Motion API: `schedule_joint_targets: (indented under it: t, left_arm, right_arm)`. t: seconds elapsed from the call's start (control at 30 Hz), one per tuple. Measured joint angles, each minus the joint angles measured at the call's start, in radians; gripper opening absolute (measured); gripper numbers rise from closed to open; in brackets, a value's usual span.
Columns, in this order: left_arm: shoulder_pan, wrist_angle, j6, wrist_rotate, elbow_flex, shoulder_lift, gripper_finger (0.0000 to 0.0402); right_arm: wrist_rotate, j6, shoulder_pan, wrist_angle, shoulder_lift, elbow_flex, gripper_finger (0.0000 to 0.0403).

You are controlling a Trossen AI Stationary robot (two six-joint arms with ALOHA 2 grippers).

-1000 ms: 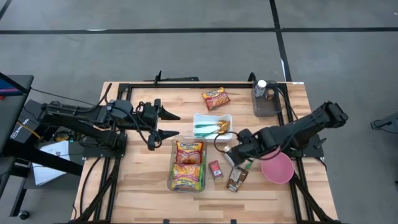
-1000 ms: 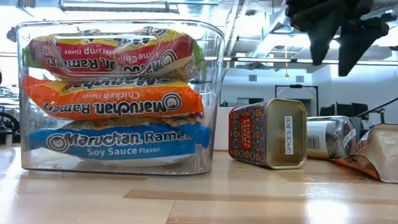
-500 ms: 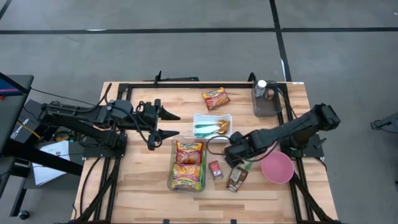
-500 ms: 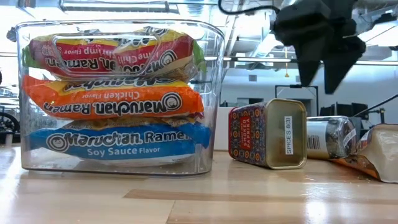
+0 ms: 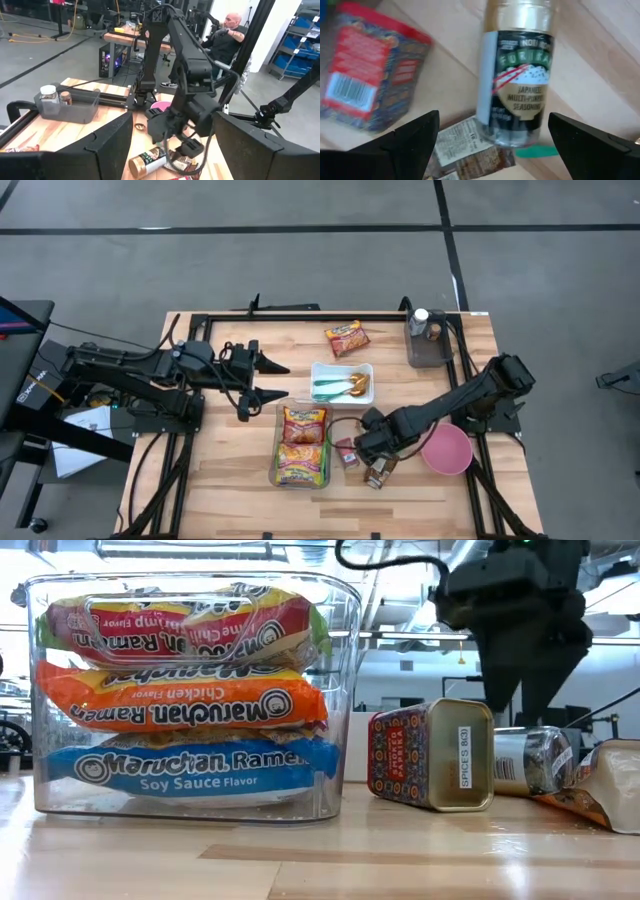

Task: Pick & Place Food Item
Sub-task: Put the gold spice bottle into the black bin

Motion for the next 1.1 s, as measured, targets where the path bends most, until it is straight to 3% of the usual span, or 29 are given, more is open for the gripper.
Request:
schedule_joint_targets:
  t: [0.7, 1.1]
  left_arm:
    - [0.000, 0.002, -0.008, 0.000, 0.000, 0.000, 0.0270]
    - [0.000, 0.002, -0.008, 0.000, 0.000, 0.000, 0.0270]
  right_arm:
    - [-0.044, -0.006, -0.021, 0.153, 0.000, -0.155, 0.0364]
    - [-0.045, 0.028, -0.019, 0.152, -0.002, -0.154, 0.0256]
